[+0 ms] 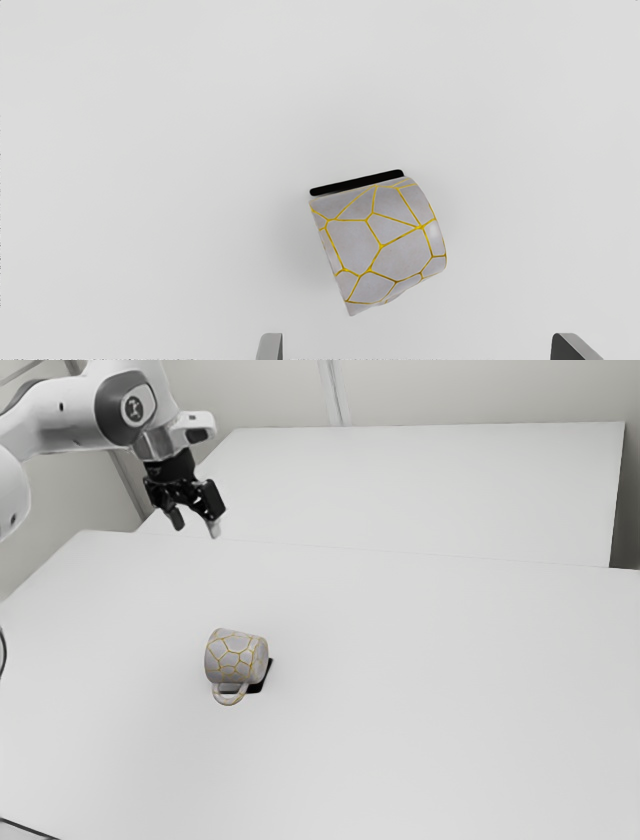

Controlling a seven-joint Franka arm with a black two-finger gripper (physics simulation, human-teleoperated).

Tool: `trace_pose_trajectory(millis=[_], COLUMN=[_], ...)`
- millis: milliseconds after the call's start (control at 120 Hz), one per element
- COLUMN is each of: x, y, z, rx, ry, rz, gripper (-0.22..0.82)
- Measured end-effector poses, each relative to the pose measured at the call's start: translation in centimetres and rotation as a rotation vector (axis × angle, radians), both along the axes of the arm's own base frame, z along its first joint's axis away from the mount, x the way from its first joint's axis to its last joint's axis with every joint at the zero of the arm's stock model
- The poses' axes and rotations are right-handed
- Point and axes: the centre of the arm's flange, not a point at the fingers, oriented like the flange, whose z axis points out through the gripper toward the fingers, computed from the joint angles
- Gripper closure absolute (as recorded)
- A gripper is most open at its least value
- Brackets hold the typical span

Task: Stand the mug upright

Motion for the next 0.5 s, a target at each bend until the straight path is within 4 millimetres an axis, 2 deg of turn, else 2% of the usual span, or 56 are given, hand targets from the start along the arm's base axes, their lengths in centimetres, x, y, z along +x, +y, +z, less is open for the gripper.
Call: trace_pose_trajectory(millis=[108, 192, 308, 500], x=[-0.1, -0.3, -0.9, -3.5], y=[0.9, 1.2, 2.7, 3.3], z=[-0.3, -1.5, -3.6, -6.2], rx=[-0.001, -0.017, -0.074, -0.221], ry=[-0.007, 0.014, 0.064, 0.136], rz=[0.014, 0.026, 0.076, 0.127], gripper=[0.02, 0.02, 0.02, 0.02])
